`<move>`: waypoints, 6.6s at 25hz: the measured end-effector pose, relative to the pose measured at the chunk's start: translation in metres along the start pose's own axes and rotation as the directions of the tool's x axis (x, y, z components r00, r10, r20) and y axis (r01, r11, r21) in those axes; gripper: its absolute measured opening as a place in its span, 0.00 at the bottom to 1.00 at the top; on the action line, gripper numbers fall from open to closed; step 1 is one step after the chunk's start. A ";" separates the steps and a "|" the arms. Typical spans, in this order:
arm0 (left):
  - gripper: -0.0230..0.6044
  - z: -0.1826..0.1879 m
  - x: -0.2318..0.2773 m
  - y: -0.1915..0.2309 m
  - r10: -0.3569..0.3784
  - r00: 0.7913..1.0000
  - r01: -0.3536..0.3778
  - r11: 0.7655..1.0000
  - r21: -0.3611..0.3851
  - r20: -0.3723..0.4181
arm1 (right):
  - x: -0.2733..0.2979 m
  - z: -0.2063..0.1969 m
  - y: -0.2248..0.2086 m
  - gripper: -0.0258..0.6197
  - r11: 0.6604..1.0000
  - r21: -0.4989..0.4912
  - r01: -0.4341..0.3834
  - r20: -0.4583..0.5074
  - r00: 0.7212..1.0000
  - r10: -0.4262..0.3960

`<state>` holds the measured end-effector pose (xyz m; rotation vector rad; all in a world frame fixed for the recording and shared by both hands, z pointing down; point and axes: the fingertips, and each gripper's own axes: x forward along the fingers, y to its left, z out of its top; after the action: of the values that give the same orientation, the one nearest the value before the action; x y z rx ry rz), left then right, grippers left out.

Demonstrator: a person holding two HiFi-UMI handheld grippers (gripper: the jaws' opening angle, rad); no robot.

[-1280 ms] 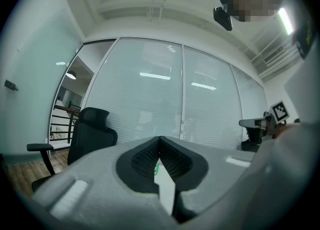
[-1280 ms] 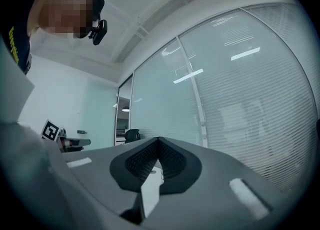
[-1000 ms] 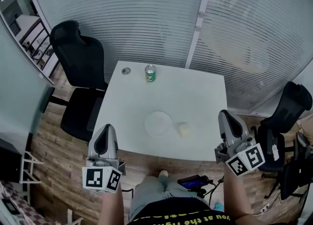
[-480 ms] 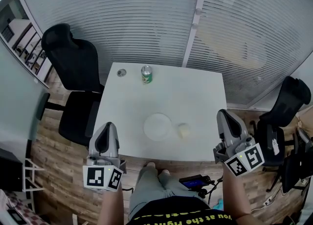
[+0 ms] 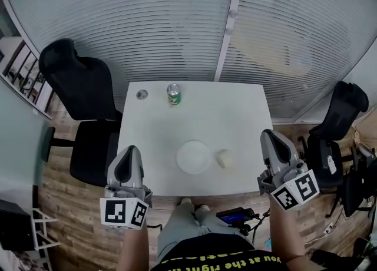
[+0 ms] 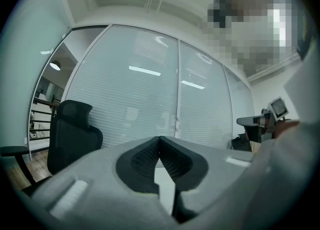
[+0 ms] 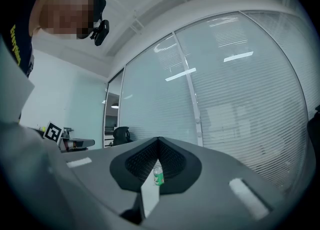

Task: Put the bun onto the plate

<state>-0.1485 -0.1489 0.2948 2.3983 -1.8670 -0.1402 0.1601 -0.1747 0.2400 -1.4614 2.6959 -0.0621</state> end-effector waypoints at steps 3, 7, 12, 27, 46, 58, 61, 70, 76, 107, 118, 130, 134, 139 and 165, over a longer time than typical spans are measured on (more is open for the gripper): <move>0.04 0.003 0.006 0.012 -0.027 1.000 0.027 1.000 0.004 0.004 | 0.008 0.003 0.008 0.05 1.000 -0.007 0.019 0.009 1.000 -0.019; 0.04 0.008 0.013 0.024 -0.054 0.998 0.054 0.999 0.008 0.016 | 0.014 0.006 0.017 0.05 0.999 -0.016 0.041 0.026 0.999 -0.040; 0.04 0.008 0.016 0.031 -0.062 0.998 0.062 0.998 0.006 0.018 | 0.018 0.001 0.022 0.05 0.998 -0.008 0.059 0.028 0.998 -0.059; 0.04 0.002 0.016 0.017 -0.057 0.998 0.058 0.998 -0.018 0.015 | 0.014 0.007 0.011 0.05 0.998 -0.024 0.058 0.026 0.998 -0.058; 0.04 -0.031 0.028 -0.011 -0.092 0.996 0.092 0.996 -0.010 0.000 | 0.007 -0.044 -0.014 0.05 0.999 0.017 0.051 -0.063 0.997 -0.050; 0.04 -0.063 0.039 -0.005 -0.078 0.995 0.077 0.997 -0.021 -0.060 | 0.019 -0.081 -0.015 0.05 0.998 0.049 0.043 -0.126 0.991 -0.036; 0.04 -0.074 0.041 -0.003 -0.078 0.994 0.075 0.997 -0.035 -0.078 | 0.021 -0.094 -0.016 0.05 0.998 0.053 0.044 -0.151 0.988 -0.036; 0.04 -0.099 0.047 -0.003 -0.080 0.990 0.075 0.996 -0.048 -0.116 | 0.026 -0.140 -0.022 0.05 0.997 0.056 0.056 -0.231 0.972 -0.041; 0.04 -0.111 0.045 -0.006 -0.082 0.987 0.076 0.996 -0.050 -0.138 | 0.026 -0.173 -0.025 0.05 0.996 0.058 0.063 -0.283 0.958 -0.044; 0.04 -0.124 0.041 -0.015 -0.092 0.983 0.084 0.995 -0.058 -0.156 | 0.006 -0.316 -0.030 0.11 0.991 0.104 0.084 -0.527 0.850 -0.016; 0.04 -0.120 0.039 -0.015 -0.090 0.984 0.084 0.995 -0.048 -0.152 | 0.006 -0.330 -0.029 0.34 0.991 0.099 0.091 -0.563 0.826 -0.019; 0.04 -0.121 0.037 -0.012 -0.089 0.984 0.083 0.996 -0.040 -0.155 | 0.004 -0.359 -0.030 0.46 0.993 0.065 0.095 -0.633 0.774 -0.032; 0.04 -0.121 0.034 -0.010 -0.082 0.984 0.077 0.996 -0.037 -0.157 | 0.003 -0.369 -0.033 0.49 0.993 0.062 0.103 -0.651 0.758 -0.037; 0.04 -0.121 0.033 -0.009 -0.081 0.984 0.077 0.996 -0.036 -0.157 | 0.004 -0.377 -0.034 0.52 0.995 0.033 0.099 -0.674 0.737 -0.051; 0.04 -0.126 0.035 -0.004 -0.068 0.985 0.062 0.997 -0.045 -0.158 | 0.001 -0.396 -0.034 0.55 0.996 -0.035 0.081 -0.735 0.673 -0.081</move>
<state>-0.1191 -0.1795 0.4188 2.3677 -1.7022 0.0100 0.1543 -0.1937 0.6374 -1.8654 3.1914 -0.8462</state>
